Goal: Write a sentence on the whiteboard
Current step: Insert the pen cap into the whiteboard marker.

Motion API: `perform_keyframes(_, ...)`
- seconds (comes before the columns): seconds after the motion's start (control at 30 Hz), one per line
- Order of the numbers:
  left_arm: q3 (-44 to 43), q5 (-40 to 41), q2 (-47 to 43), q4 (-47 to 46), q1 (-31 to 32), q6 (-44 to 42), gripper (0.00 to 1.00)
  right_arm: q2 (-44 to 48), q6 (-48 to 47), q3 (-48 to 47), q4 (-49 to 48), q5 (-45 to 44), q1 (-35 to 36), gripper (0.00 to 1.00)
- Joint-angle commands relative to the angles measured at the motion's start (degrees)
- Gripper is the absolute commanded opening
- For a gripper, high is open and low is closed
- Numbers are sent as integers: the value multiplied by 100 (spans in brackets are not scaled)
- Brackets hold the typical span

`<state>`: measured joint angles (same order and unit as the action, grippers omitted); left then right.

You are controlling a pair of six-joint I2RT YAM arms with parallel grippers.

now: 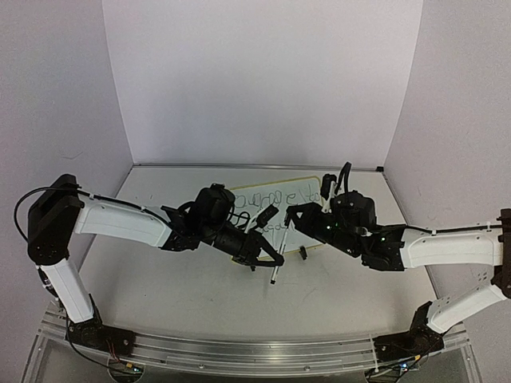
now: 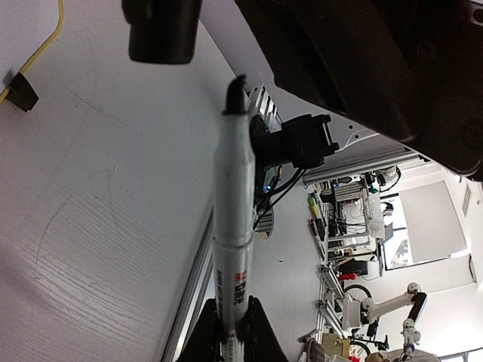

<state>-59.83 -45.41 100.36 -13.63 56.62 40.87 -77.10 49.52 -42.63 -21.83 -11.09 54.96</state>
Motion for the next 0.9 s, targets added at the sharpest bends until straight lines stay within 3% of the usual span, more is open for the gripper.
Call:
perform_keyframes(0.0,-20,-83,51,-301,0,110,0,81,-4,-172,-157,-30,26,0)
perform_keyframes(0.87,119,-40,24,-580,-2,368,0,276,-171,-288,276,137,25,0)
